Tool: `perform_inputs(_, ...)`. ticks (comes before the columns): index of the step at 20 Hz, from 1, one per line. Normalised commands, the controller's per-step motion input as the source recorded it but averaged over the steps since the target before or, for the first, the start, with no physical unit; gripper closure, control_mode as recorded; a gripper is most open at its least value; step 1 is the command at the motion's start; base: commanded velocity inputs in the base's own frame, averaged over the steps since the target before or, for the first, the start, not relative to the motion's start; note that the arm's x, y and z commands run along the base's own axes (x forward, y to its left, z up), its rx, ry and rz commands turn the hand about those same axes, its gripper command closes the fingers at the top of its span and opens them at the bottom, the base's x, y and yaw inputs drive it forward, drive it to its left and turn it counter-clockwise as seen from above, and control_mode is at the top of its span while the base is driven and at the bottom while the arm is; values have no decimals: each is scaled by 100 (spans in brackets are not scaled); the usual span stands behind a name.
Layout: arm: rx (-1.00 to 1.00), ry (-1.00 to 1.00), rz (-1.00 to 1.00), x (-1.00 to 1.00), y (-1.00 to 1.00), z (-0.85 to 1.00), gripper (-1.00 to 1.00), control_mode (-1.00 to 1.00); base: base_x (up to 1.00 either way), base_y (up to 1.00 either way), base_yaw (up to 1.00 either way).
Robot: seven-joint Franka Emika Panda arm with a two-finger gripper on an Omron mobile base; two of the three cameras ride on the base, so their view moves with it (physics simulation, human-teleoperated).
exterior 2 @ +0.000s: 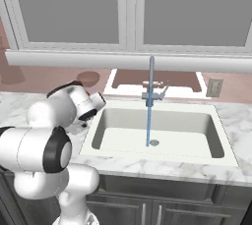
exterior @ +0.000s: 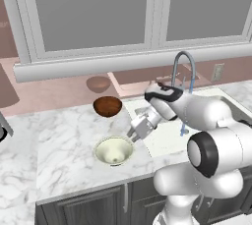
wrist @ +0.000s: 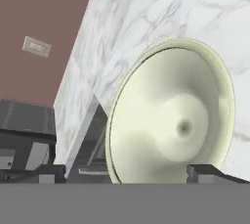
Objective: Rinse each bowl for a few seconds and place them down in the sink or on the counter.
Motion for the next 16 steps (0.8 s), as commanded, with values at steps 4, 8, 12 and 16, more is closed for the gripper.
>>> perform_inputs(4,1,0,0,-5,0,57,-100,-100,0,0,0)
perform_inputs(8,0,0,0,-4,0,74,-100,-100,0,0,0)
perform_inputs(12,0,0,0,-6,0,88,-100,-100,0,0,0)
perform_inputs(16,0,0,0,-10,-2,86,-100,-100,0,0,0)
